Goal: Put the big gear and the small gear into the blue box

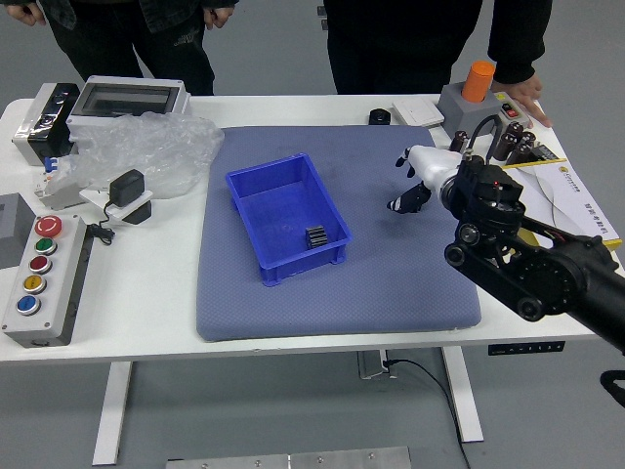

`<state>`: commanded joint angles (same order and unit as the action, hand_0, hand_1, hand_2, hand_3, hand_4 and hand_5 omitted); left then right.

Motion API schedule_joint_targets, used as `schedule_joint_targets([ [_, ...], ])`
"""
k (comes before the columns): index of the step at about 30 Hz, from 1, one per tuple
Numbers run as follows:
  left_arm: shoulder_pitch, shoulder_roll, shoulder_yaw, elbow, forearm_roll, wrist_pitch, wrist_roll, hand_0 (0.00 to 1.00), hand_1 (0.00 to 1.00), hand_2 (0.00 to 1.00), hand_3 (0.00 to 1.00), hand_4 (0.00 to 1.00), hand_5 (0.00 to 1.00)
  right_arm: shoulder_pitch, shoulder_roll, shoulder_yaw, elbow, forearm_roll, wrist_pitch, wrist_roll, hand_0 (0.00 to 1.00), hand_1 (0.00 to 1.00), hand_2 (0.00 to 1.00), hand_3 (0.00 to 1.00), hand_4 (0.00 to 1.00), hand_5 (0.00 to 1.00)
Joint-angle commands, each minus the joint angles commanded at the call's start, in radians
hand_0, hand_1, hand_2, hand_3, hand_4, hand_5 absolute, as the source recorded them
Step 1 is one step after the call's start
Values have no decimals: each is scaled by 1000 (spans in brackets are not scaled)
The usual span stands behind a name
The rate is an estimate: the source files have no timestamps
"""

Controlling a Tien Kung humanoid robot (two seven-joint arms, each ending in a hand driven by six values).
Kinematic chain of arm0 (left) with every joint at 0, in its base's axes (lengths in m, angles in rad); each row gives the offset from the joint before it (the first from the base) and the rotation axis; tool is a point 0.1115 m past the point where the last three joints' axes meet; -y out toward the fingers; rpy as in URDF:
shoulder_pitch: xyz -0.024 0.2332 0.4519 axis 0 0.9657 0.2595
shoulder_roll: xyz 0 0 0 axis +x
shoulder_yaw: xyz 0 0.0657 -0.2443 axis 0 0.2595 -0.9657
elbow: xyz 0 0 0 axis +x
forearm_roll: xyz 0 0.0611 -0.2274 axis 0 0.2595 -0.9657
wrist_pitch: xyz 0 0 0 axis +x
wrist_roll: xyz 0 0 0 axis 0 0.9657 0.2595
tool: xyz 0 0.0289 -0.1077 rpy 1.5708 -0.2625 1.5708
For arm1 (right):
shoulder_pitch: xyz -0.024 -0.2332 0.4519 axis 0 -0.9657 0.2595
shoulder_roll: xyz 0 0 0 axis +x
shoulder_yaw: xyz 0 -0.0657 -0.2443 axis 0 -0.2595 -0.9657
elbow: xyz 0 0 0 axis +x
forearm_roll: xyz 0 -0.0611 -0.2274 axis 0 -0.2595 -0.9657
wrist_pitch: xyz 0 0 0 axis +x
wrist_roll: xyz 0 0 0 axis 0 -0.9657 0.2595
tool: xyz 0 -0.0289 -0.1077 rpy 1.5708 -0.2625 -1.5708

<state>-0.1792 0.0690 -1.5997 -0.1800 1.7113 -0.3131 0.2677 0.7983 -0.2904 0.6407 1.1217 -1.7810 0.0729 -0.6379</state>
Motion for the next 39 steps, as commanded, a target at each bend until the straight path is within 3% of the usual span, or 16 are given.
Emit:
schedule_joint_targets([
  [2, 0, 0, 0, 0, 0, 0, 0, 814, 794, 804, 835, 623, 275, 5, 1, -1, -20, 1, -8, 12, 634, 570, 685, 769, 826, 235],
  [3, -1, -1, 0, 0, 1, 0, 0, 814, 794, 804, 835, 623, 274, 8, 4, -2, -36, 3, -16, 23, 638, 574, 685, 715, 801, 227],
  [13, -3, -4, -2, 0, 6, -2, 1, 814, 794, 804, 835, 623, 276, 31, 56, -5, -192, 43, -72, 116, 645, 581, 686, 710, 793, 221],
  [20, -4, -5, -3, 0, 8, -2, 1, 813, 794, 804, 834, 623, 276, 47, 82, -3, -292, 73, -81, 157, 652, 584, 687, 695, 781, 214],
  [28, -2, -7, -1, 0, 6, -1, 1, 813, 794, 804, 833, 625, 276, 46, 100, -1, -358, 102, -77, 177, 657, 588, 686, 687, 762, 199],
  [38, -3, -7, -3, 0, 10, -2, 1, 813, 794, 804, 833, 625, 276, 42, 114, 1, -388, 117, -82, 179, 660, 587, 684, 680, 755, 191],
  [39, -3, -7, -3, 0, 10, -2, 1, 813, 794, 804, 833, 626, 277, 42, 115, 1, -389, 117, -83, 179, 658, 575, 648, 651, 742, 193],
])
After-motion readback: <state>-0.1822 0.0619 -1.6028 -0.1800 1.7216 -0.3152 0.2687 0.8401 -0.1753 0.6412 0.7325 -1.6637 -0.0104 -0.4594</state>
